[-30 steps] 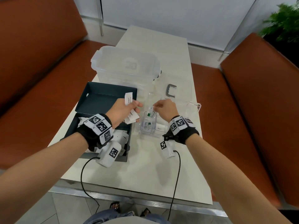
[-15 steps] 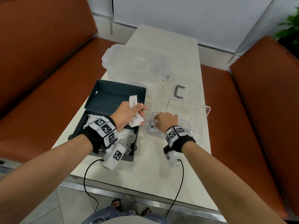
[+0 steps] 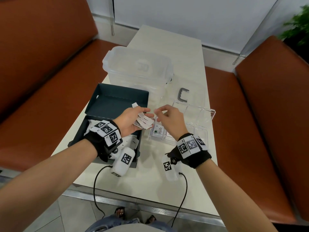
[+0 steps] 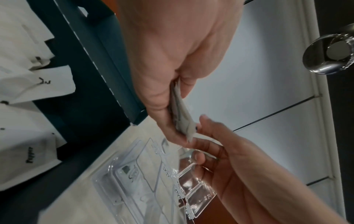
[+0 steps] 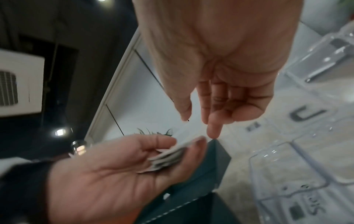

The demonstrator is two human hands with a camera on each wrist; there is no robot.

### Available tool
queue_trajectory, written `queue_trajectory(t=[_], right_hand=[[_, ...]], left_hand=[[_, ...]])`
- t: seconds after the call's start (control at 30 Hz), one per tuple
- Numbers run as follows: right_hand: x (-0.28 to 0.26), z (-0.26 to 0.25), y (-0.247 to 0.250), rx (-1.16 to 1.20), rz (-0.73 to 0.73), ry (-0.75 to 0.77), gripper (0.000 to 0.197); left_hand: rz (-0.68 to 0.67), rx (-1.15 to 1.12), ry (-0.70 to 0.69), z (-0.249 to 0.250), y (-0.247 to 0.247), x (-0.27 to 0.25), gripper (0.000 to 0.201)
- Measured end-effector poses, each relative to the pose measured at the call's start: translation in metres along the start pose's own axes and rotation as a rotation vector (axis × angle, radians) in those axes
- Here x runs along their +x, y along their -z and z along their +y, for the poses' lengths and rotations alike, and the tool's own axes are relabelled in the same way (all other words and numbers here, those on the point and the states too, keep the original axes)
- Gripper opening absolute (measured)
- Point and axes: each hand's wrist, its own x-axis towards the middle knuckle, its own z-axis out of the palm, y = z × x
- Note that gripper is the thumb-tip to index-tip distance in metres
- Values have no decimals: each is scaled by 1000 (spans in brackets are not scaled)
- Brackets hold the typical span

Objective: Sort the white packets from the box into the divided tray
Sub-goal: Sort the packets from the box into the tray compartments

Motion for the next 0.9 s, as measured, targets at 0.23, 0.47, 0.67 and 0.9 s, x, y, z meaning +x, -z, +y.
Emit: queue_trajectory(t=[0.23,0.47,0.67,0.9], right_hand=[[-14,4,2,160,3,-111,11],[-18,7,20,381,-39,-225,5],[-18,8,32,536,-58,-257,12],[-19,13,35,529,-12,-259,11]], left_hand=[[-127,-1,30,-2,-16,-1,37],[-87,161,-99,-12,-25,2,20],[-39,328,-216,-13,-24,7,23],[-59,356,-245,-16,-26,10,22]])
